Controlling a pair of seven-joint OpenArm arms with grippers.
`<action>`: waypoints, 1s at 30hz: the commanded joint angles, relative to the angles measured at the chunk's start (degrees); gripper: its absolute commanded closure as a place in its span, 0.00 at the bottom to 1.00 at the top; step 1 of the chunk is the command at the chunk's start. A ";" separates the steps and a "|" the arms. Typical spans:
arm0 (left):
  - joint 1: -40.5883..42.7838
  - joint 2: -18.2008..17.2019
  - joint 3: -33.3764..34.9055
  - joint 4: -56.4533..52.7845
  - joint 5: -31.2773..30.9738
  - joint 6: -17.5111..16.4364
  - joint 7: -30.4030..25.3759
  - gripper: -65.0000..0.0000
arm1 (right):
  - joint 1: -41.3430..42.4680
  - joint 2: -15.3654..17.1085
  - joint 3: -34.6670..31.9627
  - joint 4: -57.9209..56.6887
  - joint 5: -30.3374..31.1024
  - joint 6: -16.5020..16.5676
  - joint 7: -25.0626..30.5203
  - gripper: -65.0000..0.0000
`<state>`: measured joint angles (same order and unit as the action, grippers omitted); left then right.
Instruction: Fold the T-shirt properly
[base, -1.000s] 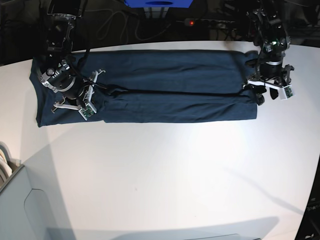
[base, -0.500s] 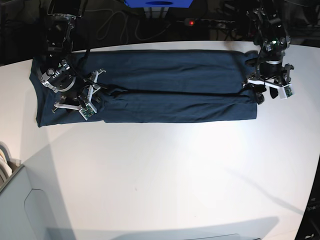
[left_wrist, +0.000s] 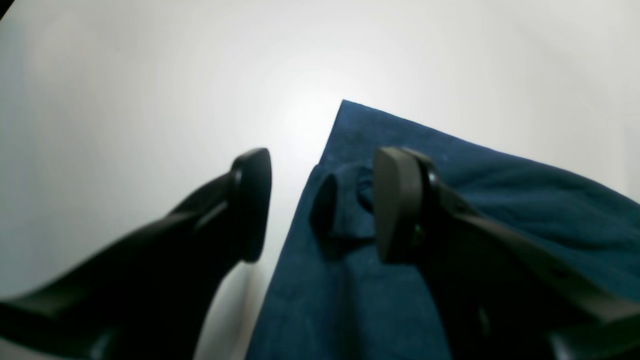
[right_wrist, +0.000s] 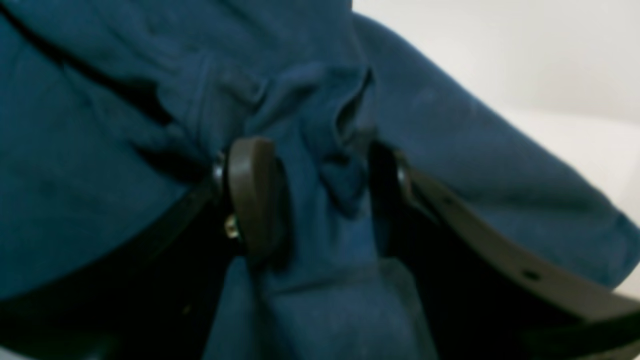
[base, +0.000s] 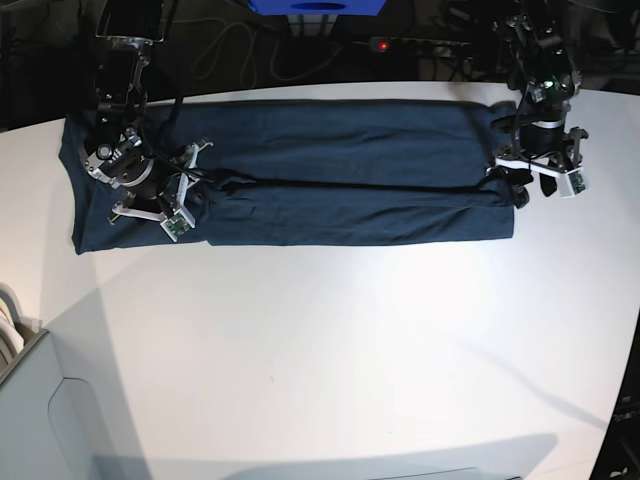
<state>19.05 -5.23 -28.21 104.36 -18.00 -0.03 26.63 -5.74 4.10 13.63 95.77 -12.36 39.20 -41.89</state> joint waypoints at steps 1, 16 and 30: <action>-0.10 -0.44 -0.23 0.92 -0.24 -0.01 -1.45 0.52 | 0.59 0.43 0.13 0.98 0.54 0.80 0.97 0.66; -0.19 -0.44 -0.23 0.92 -0.24 -0.01 -1.45 0.52 | -3.71 0.25 0.13 9.16 0.54 0.80 0.97 1.00; -0.28 -0.44 -0.23 1.45 -0.24 -0.01 -1.45 0.52 | -18.13 -4.32 0.13 21.90 0.80 0.80 0.97 1.00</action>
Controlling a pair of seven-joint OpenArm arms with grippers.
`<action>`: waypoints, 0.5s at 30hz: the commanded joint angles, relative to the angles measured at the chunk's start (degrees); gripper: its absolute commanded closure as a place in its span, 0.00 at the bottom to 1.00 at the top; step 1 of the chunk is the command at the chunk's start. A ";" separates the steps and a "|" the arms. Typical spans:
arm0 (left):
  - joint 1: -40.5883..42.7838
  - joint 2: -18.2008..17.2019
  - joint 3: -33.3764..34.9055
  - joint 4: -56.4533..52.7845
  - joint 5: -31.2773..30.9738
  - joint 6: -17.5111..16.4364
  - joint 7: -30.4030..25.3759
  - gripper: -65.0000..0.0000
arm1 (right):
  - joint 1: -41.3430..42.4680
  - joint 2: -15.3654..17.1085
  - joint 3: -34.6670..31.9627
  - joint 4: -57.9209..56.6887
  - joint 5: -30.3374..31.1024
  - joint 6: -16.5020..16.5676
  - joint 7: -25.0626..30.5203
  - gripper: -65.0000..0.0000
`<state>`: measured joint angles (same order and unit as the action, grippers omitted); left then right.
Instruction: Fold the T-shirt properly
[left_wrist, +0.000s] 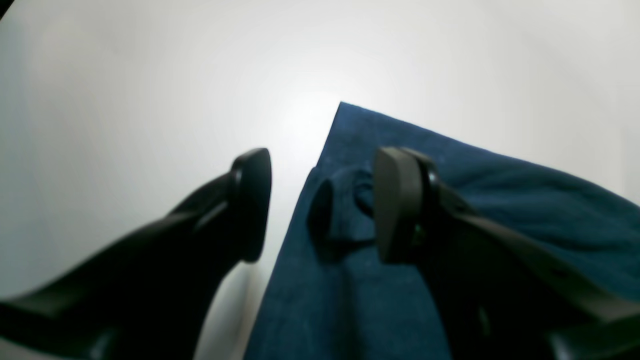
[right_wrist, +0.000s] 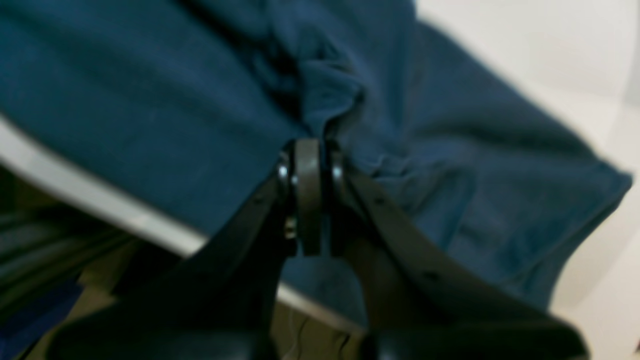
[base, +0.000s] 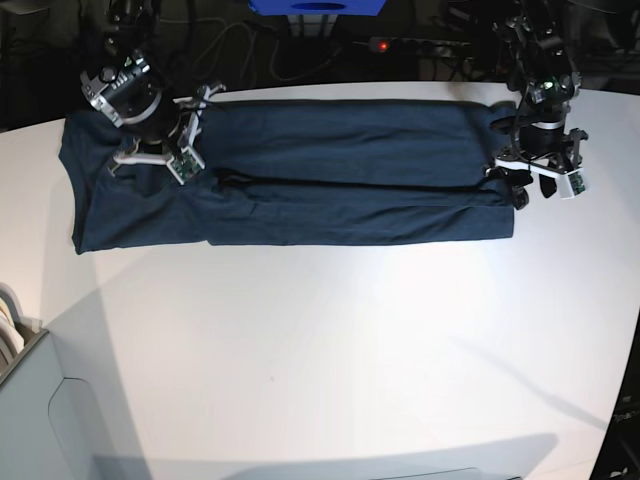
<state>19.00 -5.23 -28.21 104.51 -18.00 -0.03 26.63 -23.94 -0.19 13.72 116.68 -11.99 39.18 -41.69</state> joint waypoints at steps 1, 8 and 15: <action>-0.24 -0.44 -0.23 1.38 -0.24 -0.01 -1.53 0.52 | -0.72 -0.56 -0.57 0.99 0.43 0.82 0.77 1.00; -0.32 -0.52 -0.23 1.47 -0.24 -0.01 -1.53 0.52 | -3.26 -0.74 -6.73 0.64 0.16 0.82 0.33 1.00; -0.50 -0.52 -0.23 1.47 -0.24 -0.01 -1.62 0.52 | -3.97 -0.65 -8.48 0.55 0.08 0.82 0.15 1.00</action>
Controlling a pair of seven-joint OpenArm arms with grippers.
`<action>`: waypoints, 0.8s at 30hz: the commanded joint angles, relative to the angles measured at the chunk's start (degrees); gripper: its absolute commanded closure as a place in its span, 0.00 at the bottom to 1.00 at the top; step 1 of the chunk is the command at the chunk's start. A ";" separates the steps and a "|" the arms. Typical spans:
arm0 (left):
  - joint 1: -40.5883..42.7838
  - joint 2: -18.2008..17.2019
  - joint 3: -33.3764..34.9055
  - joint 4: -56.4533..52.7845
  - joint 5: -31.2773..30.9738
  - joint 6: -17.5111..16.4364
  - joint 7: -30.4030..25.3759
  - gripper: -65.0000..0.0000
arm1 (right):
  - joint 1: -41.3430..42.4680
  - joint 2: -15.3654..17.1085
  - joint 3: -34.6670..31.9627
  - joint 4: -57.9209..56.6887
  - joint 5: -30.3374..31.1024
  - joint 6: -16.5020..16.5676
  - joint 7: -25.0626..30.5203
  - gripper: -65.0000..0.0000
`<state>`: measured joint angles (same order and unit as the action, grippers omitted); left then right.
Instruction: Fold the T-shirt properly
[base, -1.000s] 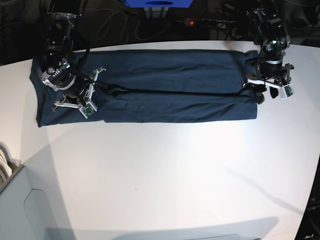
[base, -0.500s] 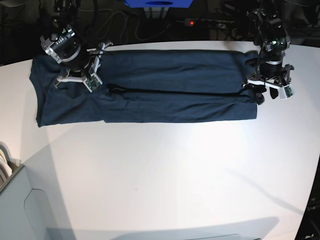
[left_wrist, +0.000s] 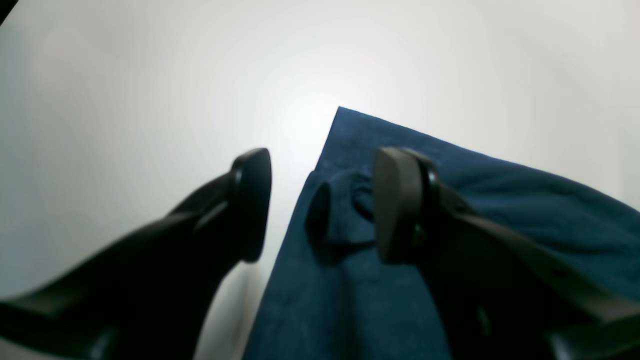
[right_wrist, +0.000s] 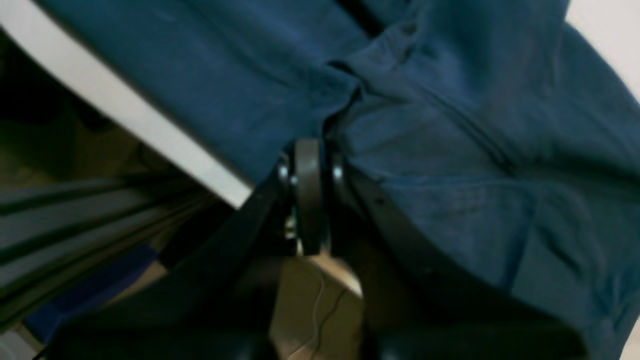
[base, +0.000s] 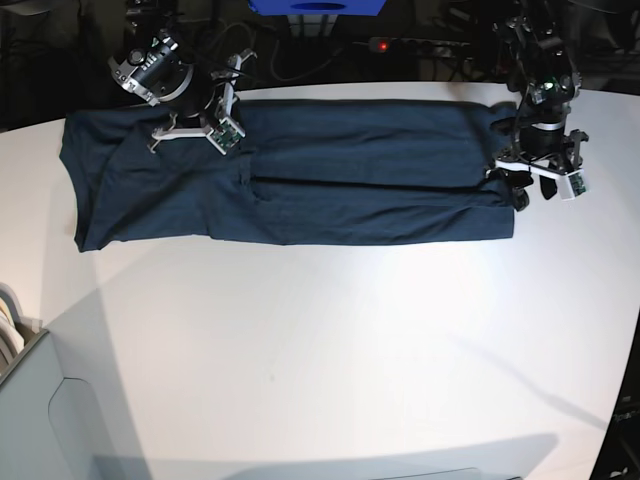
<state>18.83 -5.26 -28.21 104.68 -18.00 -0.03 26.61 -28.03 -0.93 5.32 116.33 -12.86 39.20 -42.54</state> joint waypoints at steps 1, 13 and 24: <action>-0.32 -0.50 -0.23 1.29 -0.24 -0.01 -1.60 0.52 | 0.12 0.09 0.08 0.90 0.95 0.80 1.01 1.00; -0.24 -0.50 -0.23 1.29 -0.24 -0.01 -1.69 0.52 | 2.67 3.08 0.00 -1.12 0.95 0.80 1.01 1.00; 0.03 -0.50 -0.23 1.29 -0.24 -0.01 -1.78 0.51 | 2.58 3.52 -0.18 -0.69 1.13 0.80 -0.66 0.54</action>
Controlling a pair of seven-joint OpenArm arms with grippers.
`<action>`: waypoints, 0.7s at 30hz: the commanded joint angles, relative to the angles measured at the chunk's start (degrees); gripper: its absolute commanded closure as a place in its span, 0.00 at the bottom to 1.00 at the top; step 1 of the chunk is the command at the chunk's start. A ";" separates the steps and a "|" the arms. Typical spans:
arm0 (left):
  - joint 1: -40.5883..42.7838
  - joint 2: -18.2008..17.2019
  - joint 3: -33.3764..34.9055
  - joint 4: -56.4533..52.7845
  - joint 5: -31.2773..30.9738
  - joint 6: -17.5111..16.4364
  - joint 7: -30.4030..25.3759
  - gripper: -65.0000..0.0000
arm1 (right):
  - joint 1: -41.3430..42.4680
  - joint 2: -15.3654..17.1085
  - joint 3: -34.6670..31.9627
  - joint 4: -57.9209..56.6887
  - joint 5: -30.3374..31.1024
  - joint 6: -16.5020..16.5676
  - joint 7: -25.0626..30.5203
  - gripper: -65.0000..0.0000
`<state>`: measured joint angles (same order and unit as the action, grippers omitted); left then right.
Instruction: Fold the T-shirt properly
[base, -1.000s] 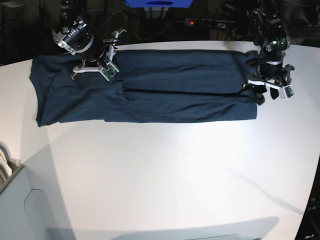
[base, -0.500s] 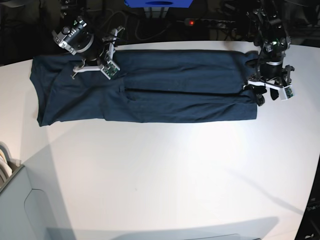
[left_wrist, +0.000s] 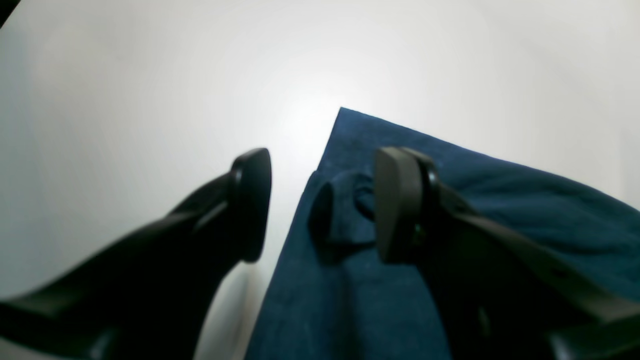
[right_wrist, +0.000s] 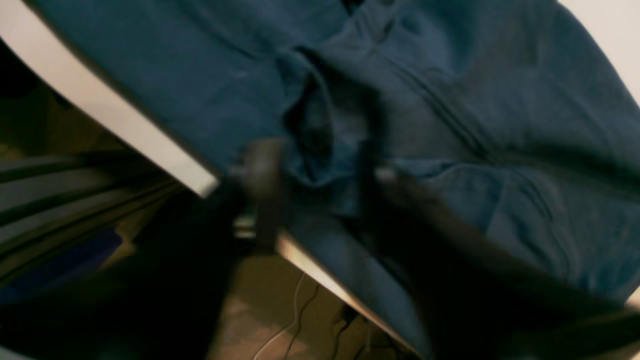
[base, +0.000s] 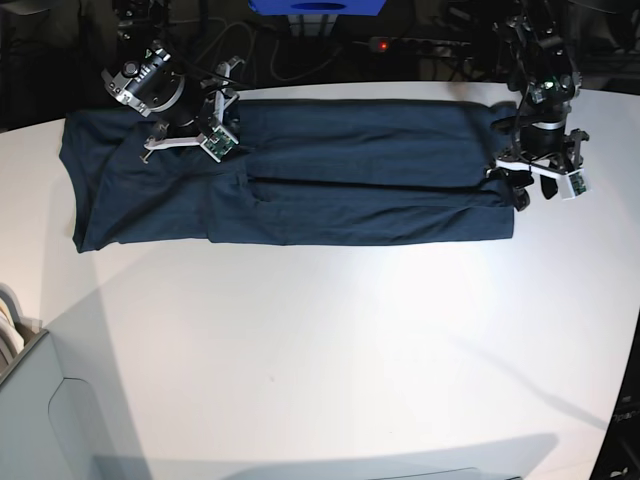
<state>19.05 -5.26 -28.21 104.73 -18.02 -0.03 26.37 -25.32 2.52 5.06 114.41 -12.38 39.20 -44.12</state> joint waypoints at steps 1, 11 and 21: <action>-0.19 -0.50 -0.23 1.25 -0.22 -0.01 -1.54 0.51 | -0.13 0.16 0.17 1.41 0.65 0.80 1.00 0.50; -0.10 -0.50 -0.23 1.25 -0.04 -0.01 -1.54 0.52 | 2.77 1.65 5.45 3.96 0.65 0.80 0.65 0.46; -0.19 -0.50 -0.23 1.25 -0.04 -0.01 -1.45 0.52 | 8.05 2.27 12.30 0.36 0.56 0.80 0.56 0.45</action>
<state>19.05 -5.34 -28.32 104.73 -17.78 -0.03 26.39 -17.17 4.29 17.15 113.89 -12.36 39.20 -44.56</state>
